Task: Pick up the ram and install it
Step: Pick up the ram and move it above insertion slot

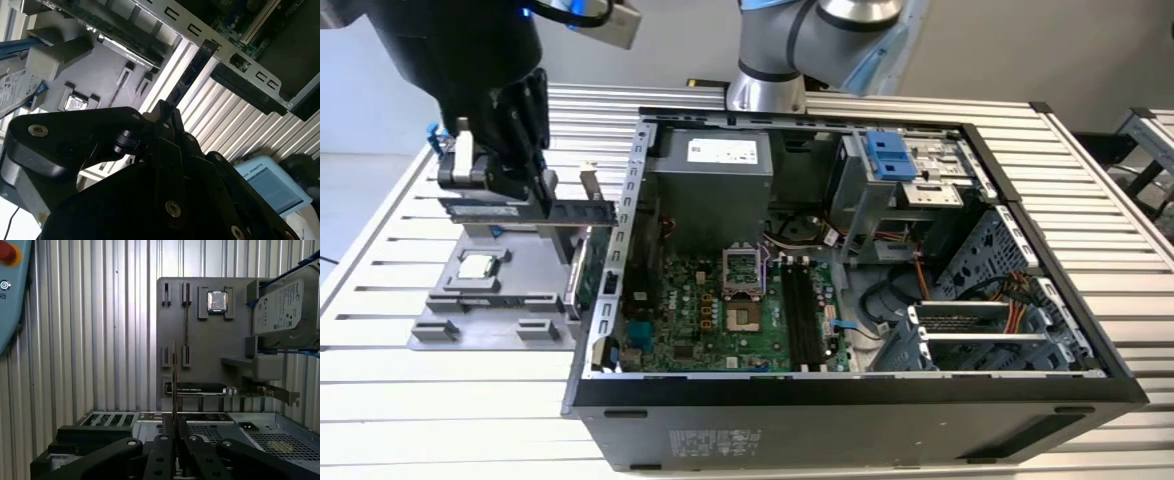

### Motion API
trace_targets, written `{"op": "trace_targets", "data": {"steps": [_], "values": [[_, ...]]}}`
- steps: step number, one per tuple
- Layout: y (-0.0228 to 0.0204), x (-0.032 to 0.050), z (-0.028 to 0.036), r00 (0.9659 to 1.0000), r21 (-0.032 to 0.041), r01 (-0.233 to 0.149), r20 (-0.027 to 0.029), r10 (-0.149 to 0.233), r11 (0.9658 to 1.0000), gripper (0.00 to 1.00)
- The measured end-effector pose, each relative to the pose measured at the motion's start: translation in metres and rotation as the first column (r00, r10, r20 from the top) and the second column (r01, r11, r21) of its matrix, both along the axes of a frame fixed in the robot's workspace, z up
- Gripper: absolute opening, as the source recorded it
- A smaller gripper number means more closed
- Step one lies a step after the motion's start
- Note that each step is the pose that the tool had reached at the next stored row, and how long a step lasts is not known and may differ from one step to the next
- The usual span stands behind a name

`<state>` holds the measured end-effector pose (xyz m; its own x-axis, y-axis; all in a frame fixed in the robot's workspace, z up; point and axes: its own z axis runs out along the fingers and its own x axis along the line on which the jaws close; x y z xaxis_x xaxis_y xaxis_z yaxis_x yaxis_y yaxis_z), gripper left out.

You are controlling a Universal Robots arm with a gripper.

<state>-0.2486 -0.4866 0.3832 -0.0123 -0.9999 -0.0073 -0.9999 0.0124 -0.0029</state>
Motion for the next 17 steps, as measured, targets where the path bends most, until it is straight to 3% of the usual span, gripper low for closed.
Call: {"op": "trace_targets", "data": {"steps": [17], "values": [[-0.0033,0.0646,0.0000,1.0000,0.0009,0.000,-0.0067,0.000,1.0000,0.00]]}}
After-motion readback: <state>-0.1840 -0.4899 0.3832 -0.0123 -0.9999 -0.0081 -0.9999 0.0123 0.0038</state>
